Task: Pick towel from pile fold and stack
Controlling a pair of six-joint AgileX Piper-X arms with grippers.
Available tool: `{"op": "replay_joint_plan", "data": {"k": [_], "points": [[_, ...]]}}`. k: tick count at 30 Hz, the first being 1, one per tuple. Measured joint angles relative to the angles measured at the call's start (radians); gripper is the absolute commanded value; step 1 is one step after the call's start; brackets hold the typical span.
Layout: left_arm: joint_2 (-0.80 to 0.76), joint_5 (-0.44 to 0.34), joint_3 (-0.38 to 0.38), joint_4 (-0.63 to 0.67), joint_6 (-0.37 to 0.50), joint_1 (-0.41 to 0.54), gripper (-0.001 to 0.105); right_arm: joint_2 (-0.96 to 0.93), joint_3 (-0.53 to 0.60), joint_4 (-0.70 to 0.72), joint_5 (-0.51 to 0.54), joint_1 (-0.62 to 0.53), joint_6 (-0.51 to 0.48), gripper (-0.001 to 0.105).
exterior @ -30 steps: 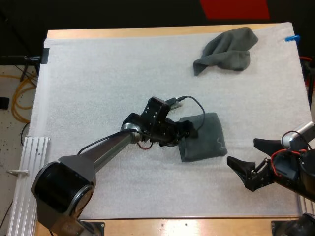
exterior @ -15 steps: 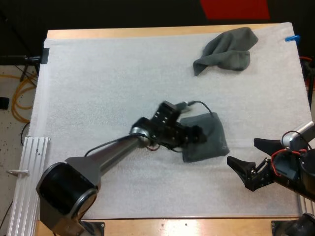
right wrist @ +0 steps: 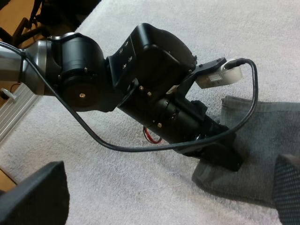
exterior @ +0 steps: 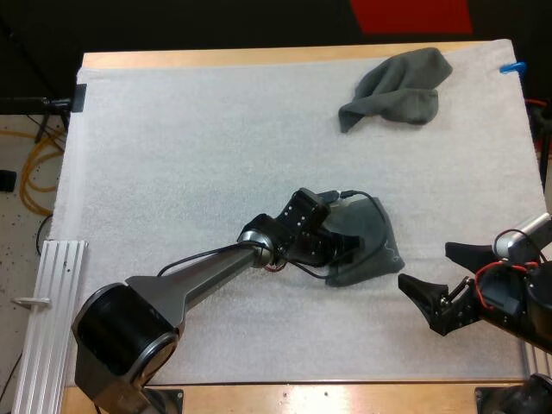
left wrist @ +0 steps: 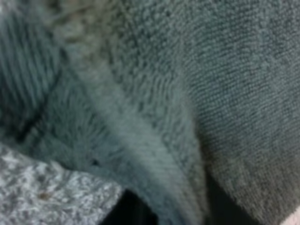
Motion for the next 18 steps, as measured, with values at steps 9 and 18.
{"op": "replay_joint_plan", "data": {"k": [9, 18], "points": [[-0.085, -0.003, -0.028, 0.098, 0.225, 0.067, 0.000, 0.000, 0.000, 0.000, 0.034, 0.000, 0.000, 0.085], [-0.143, -0.243, -0.129, 0.561, 0.695, 0.337, 0.000, 0.000, 0.000, 0.000, 0.046, 0.000, 0.000, 0.085]]}}
